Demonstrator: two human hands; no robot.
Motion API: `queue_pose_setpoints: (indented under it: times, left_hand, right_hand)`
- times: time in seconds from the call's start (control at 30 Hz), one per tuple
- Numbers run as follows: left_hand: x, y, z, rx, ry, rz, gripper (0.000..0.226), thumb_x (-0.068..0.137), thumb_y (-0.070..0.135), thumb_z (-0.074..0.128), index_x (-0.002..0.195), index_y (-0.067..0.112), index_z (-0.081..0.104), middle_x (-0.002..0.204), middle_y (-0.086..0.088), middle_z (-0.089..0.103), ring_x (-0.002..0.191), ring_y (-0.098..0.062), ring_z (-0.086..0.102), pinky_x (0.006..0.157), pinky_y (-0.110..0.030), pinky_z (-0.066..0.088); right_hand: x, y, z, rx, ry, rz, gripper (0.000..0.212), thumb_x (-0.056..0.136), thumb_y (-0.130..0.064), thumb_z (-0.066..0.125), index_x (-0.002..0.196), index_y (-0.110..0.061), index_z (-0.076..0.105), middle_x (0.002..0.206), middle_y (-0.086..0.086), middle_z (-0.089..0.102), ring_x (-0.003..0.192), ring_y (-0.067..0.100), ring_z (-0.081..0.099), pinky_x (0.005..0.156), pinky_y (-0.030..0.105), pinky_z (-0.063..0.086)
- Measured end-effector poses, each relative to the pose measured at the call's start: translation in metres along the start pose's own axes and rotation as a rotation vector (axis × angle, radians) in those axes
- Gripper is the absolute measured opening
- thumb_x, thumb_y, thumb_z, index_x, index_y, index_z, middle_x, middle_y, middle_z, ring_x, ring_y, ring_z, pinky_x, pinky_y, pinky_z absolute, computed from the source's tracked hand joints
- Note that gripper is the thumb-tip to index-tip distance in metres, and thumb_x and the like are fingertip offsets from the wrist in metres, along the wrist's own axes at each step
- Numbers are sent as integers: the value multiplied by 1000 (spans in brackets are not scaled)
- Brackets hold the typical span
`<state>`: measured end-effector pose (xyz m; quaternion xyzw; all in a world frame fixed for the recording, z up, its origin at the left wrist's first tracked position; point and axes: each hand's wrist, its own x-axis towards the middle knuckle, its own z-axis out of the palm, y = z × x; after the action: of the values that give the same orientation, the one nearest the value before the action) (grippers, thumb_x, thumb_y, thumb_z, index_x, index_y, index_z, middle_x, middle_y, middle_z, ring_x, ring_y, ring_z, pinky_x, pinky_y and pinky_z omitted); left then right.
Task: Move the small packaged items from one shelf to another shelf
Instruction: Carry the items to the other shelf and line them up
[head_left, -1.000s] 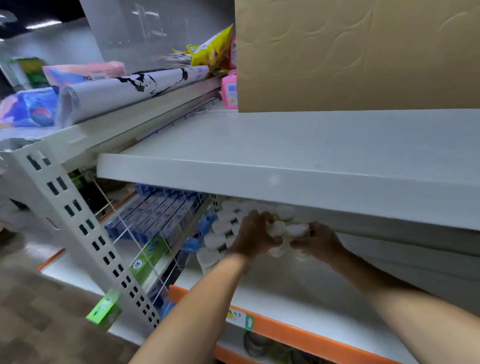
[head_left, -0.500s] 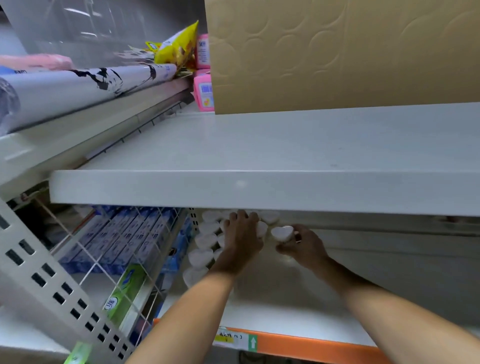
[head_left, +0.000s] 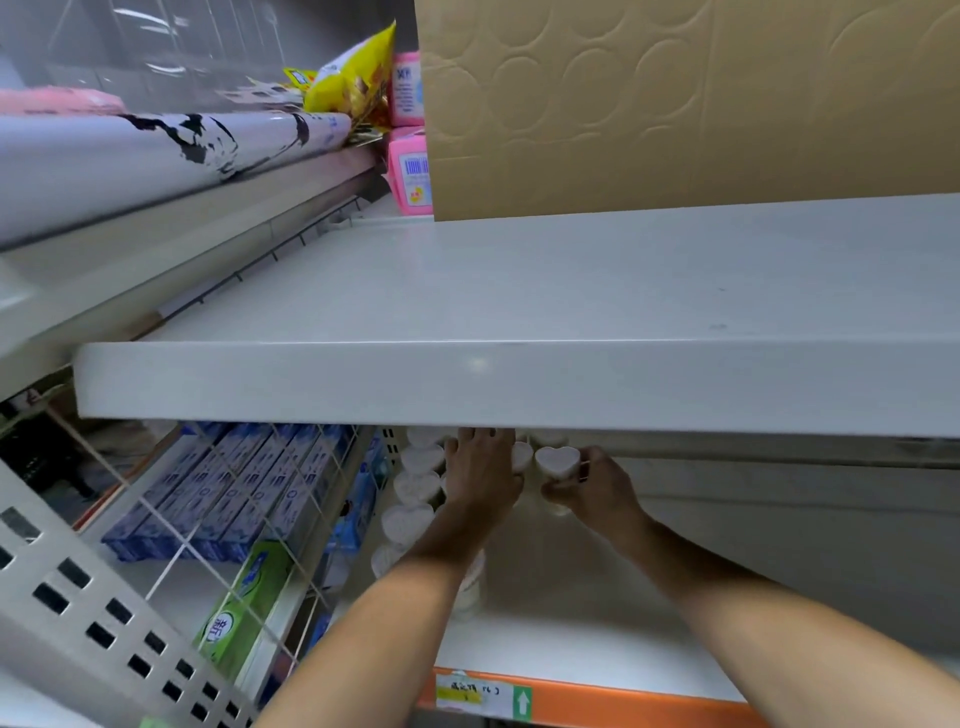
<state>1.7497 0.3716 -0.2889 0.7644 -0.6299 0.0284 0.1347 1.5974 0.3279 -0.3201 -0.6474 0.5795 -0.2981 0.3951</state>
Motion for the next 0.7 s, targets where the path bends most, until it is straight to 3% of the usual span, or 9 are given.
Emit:
queue_pose_setpoints:
  times: [0.2, 0.37, 0.7]
  left_hand:
    - [0, -5, 0, 41, 10, 10, 52, 76, 28, 69, 125, 25, 52, 136, -3, 51, 129, -29, 40, 102, -41, 34]
    - [2, -6, -1, 60, 5, 16, 51, 76, 29, 69, 124, 24, 53, 133, -3, 53, 127, -29, 42, 102, -40, 33]
    - [0, -10, 1, 66, 10, 30, 52, 75, 37, 70, 123, 25, 53, 130, -1, 51, 125, -26, 40, 100, -41, 33]
  right_hand:
    - [-1, -5, 8, 16, 21, -14, 51, 66, -15, 83, 109, -14, 57, 106, 2, 67, 95, 18, 62, 76, 29, 51]
    - [-2, -5, 8, 36, 26, -7, 52, 68, -14, 81, 114, -13, 57, 106, 2, 67, 99, 20, 64, 87, 41, 55]
    - [-4, -6, 13, 8, 60, -37, 54, 73, -12, 81, 120, -7, 54, 116, 7, 67, 107, 24, 63, 93, 41, 52]
